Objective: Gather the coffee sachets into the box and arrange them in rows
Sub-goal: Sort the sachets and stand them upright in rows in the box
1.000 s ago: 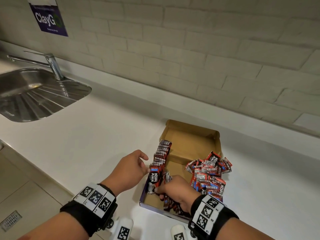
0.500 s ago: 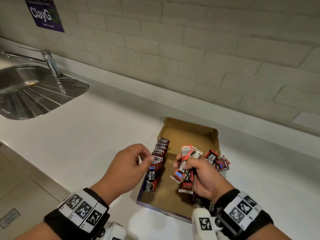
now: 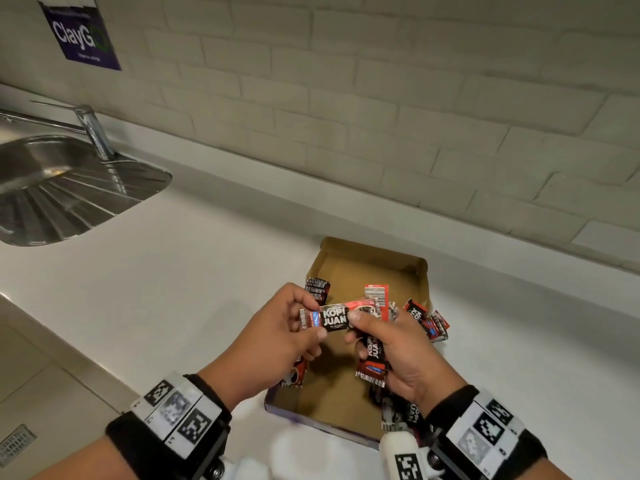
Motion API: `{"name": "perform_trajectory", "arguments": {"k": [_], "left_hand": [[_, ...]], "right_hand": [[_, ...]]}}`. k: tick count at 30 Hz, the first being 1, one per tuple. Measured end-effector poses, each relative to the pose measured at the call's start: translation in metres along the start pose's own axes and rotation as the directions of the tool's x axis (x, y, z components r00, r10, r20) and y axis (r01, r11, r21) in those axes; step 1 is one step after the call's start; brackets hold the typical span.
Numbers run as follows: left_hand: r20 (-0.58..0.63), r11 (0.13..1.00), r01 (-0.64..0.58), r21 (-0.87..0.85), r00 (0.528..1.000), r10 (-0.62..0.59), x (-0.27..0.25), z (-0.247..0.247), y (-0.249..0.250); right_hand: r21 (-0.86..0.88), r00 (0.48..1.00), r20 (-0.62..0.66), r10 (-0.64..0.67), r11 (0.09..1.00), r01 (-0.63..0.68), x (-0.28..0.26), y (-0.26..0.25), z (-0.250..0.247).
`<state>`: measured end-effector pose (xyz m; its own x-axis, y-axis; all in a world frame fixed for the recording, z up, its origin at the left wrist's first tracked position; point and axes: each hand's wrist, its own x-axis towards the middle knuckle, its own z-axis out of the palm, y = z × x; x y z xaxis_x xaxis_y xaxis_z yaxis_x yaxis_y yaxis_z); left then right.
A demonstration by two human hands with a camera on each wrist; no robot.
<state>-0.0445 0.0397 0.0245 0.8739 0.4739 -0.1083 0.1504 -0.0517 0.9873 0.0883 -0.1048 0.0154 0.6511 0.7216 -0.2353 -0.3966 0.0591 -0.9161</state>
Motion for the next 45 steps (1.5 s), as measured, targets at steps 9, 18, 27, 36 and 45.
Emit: {"name": "perform_trajectory", "arguments": {"k": [9,18,27,36,45], "left_hand": [[-0.110,0.978,0.050,-0.200,0.991,-0.073,0.001,-0.026,-0.005],[-0.138,0.950,-0.001,0.311,0.989,0.046,0.010,-0.055,0.001],[-0.098,0.756,0.101,0.646,0.994,-0.049,0.017,-0.043,-0.049],[-0.130,0.840,0.096,0.534,0.991,-0.031,0.022,-0.039,-0.068],[-0.149,0.888,0.162,0.430,0.983,-0.107,0.017,-0.048,-0.082]], "right_hand": [[-0.045,0.995,-0.097,0.036,0.998,-0.041,0.006,0.007,-0.010],[-0.278,0.959,-0.120,0.259,0.918,-0.283,0.013,0.031,0.005],[-0.481,0.861,-0.108,0.497,0.732,-0.483,0.027,0.080,0.032],[-0.434,0.900,-0.170,0.402,0.790,-0.434,0.028,0.094,0.040],[-0.310,0.896,-0.178,0.407,0.841,-0.443,0.032,0.103,0.033]]}}
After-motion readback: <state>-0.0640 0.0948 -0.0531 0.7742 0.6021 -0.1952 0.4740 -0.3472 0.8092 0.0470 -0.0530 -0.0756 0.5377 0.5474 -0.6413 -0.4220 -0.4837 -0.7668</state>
